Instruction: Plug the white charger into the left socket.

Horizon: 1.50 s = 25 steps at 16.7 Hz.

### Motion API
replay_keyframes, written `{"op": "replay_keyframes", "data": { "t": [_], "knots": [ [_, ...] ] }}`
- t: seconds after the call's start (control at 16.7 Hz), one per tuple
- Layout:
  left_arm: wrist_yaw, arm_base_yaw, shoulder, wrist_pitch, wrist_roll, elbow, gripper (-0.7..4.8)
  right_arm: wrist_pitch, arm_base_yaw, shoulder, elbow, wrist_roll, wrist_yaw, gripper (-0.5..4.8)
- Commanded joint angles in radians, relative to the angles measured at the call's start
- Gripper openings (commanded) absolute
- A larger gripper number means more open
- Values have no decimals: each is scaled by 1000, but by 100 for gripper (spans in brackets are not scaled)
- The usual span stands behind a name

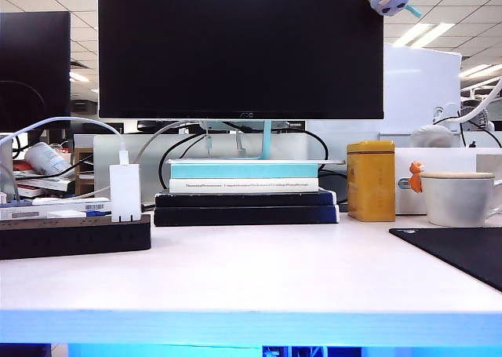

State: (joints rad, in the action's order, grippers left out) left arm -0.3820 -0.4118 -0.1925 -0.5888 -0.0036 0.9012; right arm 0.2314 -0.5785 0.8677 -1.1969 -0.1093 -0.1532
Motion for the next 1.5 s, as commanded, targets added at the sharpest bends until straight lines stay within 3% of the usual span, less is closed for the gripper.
{"op": "replay_keyframes", "data": {
  "t": [0.06,0.12,0.24,0.3,0.42,0.66,0.9,1.02,1.2,1.32,1.5],
  "knots": [
    [113,1,127,-24,-16,-189,-5,-139,-1,-184,355,36,19,-2],
    [161,1,142,36,-13,-306,-4,-183,-1,-266,534,58,79,-2],
    [162,1,140,110,-21,-430,27,-230,-1,-336,694,82,103,-2],
    [161,1,140,142,-66,-498,27,-266,-1,-361,774,111,103,-2],
    [158,1,140,204,-111,-601,27,-320,-1,-372,885,122,104,-2],
    [108,1,140,377,-109,-747,26,-438,0,-370,1072,129,152,-2],
    [138,1,140,428,-75,-862,26,-523,0,-370,1175,132,198,-2],
    [162,1,141,425,-70,-892,25,-481,0,-370,1182,132,215,-2],
    [158,2,140,430,45,-892,25,-402,0,-370,1184,130,304,-2],
    [158,2,140,426,56,-892,25,-317,0,-367,1187,130,314,-2],
    [159,2,140,426,51,-892,34,-311,-1,-366,1186,133,309,0]
  ]
}}
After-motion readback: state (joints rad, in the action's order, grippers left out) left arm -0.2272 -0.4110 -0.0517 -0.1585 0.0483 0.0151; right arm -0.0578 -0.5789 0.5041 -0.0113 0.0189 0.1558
